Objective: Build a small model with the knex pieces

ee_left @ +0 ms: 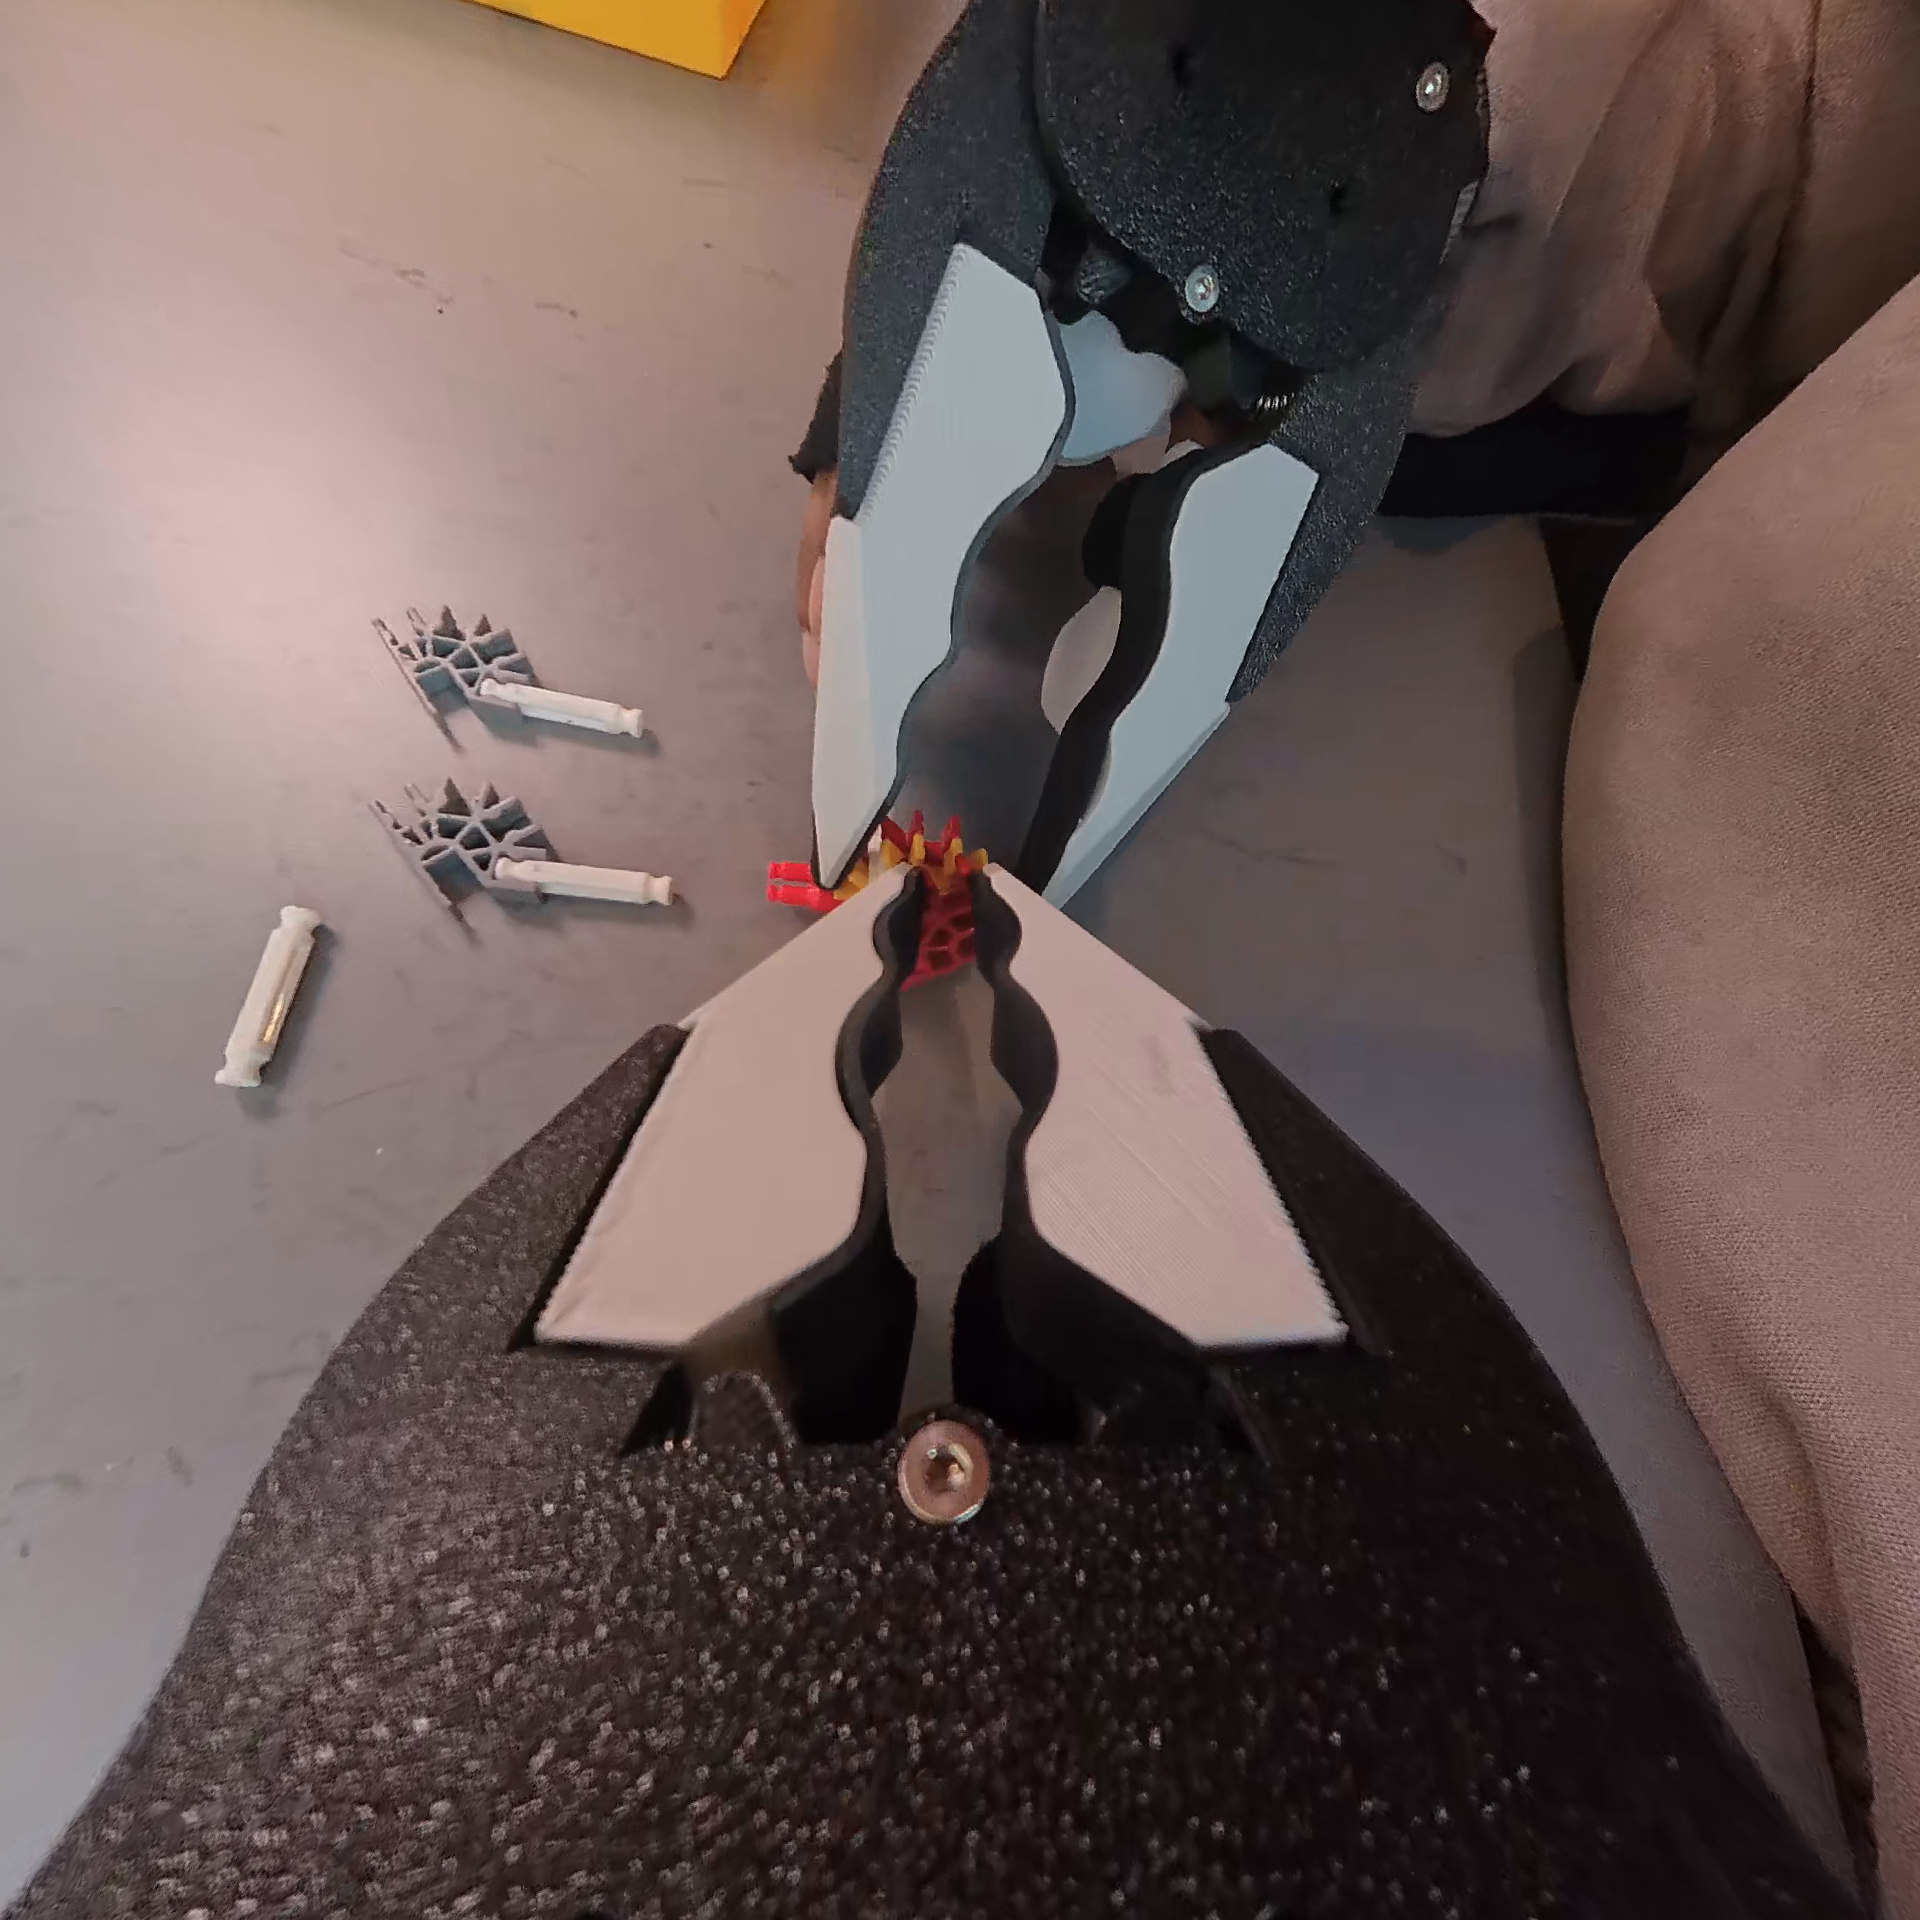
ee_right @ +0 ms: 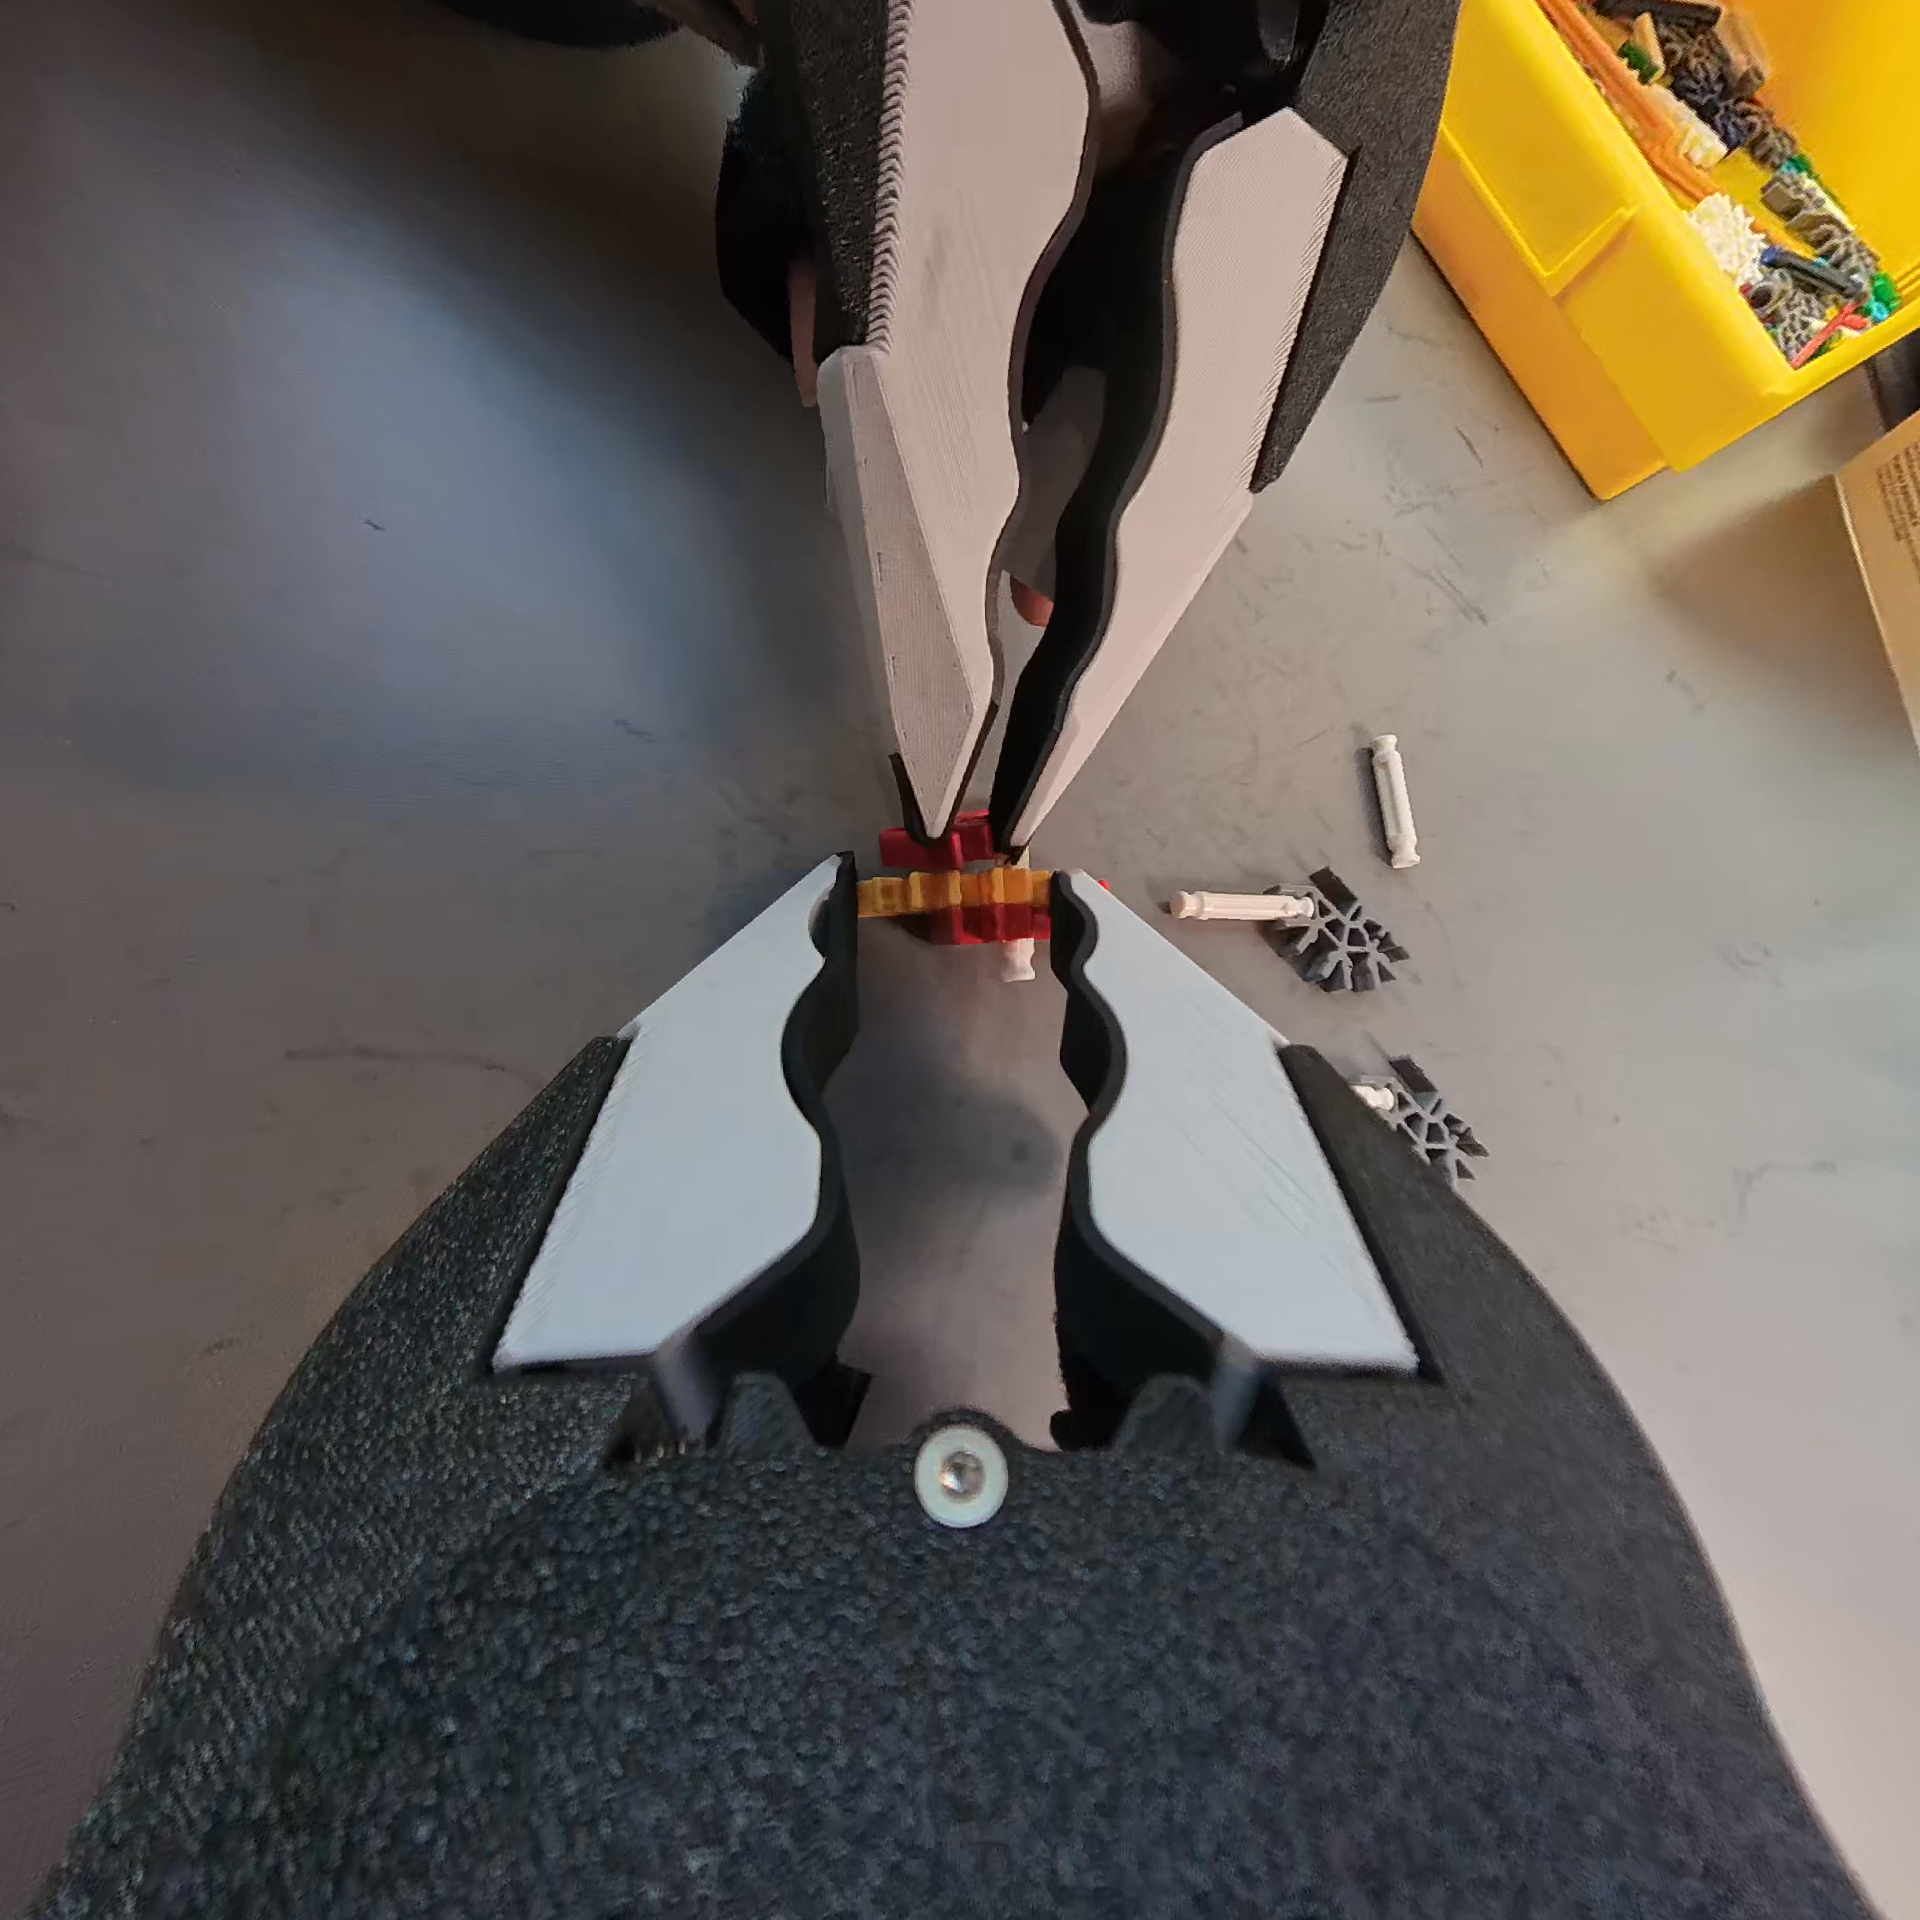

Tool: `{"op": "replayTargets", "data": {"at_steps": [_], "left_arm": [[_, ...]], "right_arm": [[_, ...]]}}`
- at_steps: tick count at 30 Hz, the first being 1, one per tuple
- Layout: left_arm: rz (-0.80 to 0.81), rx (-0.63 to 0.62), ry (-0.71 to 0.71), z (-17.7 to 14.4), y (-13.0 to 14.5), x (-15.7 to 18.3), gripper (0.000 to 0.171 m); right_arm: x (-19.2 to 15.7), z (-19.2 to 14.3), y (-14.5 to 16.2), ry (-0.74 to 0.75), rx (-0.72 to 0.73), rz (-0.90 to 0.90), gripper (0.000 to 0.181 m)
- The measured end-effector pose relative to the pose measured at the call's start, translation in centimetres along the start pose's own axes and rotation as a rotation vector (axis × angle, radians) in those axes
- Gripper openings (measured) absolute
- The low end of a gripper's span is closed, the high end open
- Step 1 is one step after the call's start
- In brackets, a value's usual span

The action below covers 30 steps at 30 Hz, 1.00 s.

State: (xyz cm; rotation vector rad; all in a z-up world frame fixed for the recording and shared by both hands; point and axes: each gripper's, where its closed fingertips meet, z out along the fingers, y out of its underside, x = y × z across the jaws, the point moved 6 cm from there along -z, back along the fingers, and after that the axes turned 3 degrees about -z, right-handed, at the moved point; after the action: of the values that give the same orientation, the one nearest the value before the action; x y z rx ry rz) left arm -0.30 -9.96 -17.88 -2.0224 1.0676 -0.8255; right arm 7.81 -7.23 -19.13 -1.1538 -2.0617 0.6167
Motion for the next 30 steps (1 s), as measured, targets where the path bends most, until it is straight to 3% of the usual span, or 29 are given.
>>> {"op": "replayTargets", "data": {"at_steps": [11, 15, 22, 30], "left_arm": [[-0.051, -0.009, -0.023, 0.6, -0.6, -0.2, 0.008], [-0.089, -0.013, -0.017, 1.0, -1.0, -0.4, 0.008], [-0.191, 0.012, 0.005, 1.2, -1.6, -1.0, 0.008], [-0.055, 0.070, -0.033, -1.4, -1.9, -1.0, 0.015]], "right_arm": [[0.2, 0.1, -0.1, 0.015, -0.027, 0.036, 0.040], [0.5, 0.1, -0.1, 0.060, -0.054, 0.039, 0.029], [1.2, -0.2, 0.5, 0.045, -0.008, 0.091, 0.027], [1.5, -0.7, 1.1, -0.012, -0.004, 0.130, 0.026]]}}
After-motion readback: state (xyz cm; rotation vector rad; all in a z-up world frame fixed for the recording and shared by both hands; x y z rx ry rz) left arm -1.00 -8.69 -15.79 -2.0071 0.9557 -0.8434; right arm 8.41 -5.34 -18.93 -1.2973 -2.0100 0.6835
